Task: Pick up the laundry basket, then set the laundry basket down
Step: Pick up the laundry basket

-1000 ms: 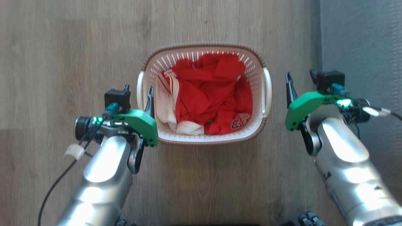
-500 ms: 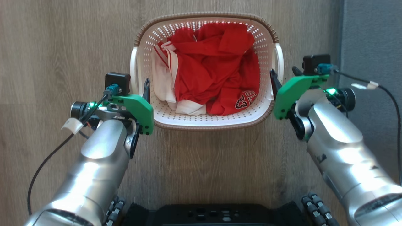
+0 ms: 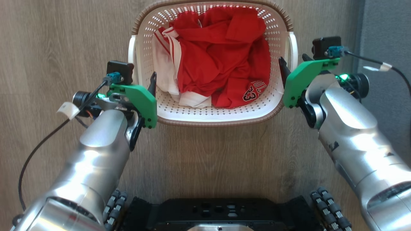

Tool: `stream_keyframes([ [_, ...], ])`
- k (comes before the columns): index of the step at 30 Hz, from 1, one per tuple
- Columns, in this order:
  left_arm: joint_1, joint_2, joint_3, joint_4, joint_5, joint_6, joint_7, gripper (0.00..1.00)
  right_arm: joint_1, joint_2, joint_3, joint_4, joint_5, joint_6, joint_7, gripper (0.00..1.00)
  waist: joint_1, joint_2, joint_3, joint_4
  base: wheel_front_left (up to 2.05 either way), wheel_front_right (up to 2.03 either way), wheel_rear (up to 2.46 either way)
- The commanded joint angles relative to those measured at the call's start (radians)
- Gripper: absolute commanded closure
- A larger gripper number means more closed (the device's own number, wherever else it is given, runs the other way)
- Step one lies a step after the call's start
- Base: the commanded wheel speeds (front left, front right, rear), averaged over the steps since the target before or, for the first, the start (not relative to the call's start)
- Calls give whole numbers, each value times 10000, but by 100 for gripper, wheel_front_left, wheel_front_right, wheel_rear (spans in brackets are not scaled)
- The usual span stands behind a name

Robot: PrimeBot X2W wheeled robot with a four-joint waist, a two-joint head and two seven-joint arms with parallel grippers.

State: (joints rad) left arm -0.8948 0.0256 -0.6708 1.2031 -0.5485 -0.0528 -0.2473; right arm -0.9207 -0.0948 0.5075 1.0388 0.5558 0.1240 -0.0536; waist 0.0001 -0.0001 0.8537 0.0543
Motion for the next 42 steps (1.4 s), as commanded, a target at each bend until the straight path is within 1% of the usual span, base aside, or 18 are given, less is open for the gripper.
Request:
stream_keyframes([
  [1,-42,246,-6,3,-173,-36,7,0,132,179,215,-58,125,67,42,0,-1,1,80,29,0,0,0],
  [6,-248,246,-561,50,-583,-83,203,0,-134,242,355,211,302,67,207,0,-1,1,230,104,0,0,0],
  [9,-365,246,-920,18,-788,-45,281,0,-258,285,362,421,491,67,432,0,-1,1,322,156,0,0,0],
  [15,-578,246,-1551,10,-1214,-8,472,0,-584,360,431,806,575,67,514,0,-1,1,528,210,0,0,0],
  [28,-978,246,-2518,-14,-2048,149,537,0,-948,432,632,1251,810,67,534,0,-1,1,848,305,0,0,0],
  [29,-996,246,-2584,-22,-2128,126,547,2,-960,434,649,1273,843,67,550,13,-1,1,861,312,0,0,0],
  [30,-1013,246,-2648,-32,-2212,84,570,33,-970,436,664,1289,882,67,568,61,-1,1,874,319,0,0,0],
  [31,-1030,246,-2703,-42,-2306,41,592,63,-978,437,680,1299,918,67,575,100,-1,1,884,328,0,0,0],
  [32,-1048,246,-2755,-51,-2399,6,605,100,-980,438,700,1301,955,67,581,100,-1,1,893,337,0,0,0],
  [42,-1112,246,-3367,-57,-3112,-132,564,100,-914,437,978,1263,1277,67,654,100,-1,1,840,406,0,0,0],
])
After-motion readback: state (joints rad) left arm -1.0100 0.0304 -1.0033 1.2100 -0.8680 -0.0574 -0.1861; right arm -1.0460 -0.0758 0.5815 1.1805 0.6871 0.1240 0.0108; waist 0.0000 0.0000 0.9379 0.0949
